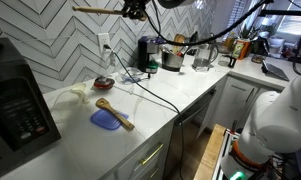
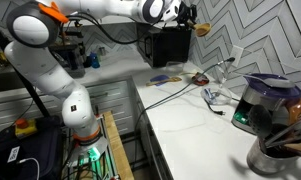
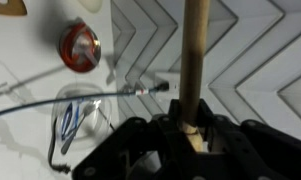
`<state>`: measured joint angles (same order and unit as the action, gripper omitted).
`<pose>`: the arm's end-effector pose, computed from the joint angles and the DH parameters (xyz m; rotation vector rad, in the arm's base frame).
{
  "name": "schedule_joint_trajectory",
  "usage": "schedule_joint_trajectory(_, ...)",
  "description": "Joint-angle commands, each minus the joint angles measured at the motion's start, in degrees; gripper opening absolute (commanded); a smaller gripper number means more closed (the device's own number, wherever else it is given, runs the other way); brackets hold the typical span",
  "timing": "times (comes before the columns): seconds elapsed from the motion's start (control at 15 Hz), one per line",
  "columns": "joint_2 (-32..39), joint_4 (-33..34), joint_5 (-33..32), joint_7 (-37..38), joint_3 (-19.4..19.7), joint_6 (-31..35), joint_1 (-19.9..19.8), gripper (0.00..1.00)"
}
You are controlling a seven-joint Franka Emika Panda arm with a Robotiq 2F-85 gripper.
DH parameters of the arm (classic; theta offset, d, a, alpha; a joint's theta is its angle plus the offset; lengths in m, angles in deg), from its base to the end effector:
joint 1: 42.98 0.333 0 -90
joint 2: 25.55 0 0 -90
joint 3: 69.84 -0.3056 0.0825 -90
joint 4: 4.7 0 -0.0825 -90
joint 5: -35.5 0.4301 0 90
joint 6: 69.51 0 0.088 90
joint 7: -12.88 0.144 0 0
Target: Pick up the wooden spoon from the counter and put it on top of the microwave
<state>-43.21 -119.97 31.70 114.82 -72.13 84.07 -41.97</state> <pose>0.5906 0.0380 0.6662 -1.5300 1.6954 -0.8035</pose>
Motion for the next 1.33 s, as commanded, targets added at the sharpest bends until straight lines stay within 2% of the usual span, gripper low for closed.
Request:
schedule_joint_trajectory(0.0,8.8,8.7,8.6,-6.8,-3.6,3.1,4.7,0.05)
schedule_joint_trajectory(0.13,11.8,11.9,14.1,-12.8,-4.9,4.1,7.8,0.05)
schedule_joint_trajectory(0.27,13.2,14.5,22.5,-22.2,-4.1,2.9,11.5,0.05)
schedule_joint_trajectory(0.4,12.5,15.5,27.9,-31.0,-2.7,-0.6,14.7,0.05)
schedule_joint_trajectory(0.47,12.9,13.9,23.2,-24.2,-6.0,2.5,10.6,0.22)
schedule_joint_trajectory(0.6,12.9,15.1,25.9,-28.4,-5.8,1.2,11.8,0.22)
schedule_joint_trajectory(1.0,12.9,15.3,26.2,-29.4,-5.4,1.0,11.9,0.22)
schedule_joint_trajectory(1.07,12.9,15.3,26.2,-29.4,-5.4,1.0,12.0,0.05)
schedule_joint_trajectory(1.13,14.2,16.7,30.1,-35.0,-4.0,1.9,15.0,0.05)
schedule_joint_trajectory(1.2,16.6,19.6,33.6,-41.2,-4.5,1.3,16.4,0.05)
schedule_joint_trajectory(1.27,19.2,22.7,33.7,-42.8,-5.3,0.1,17.1,0.05)
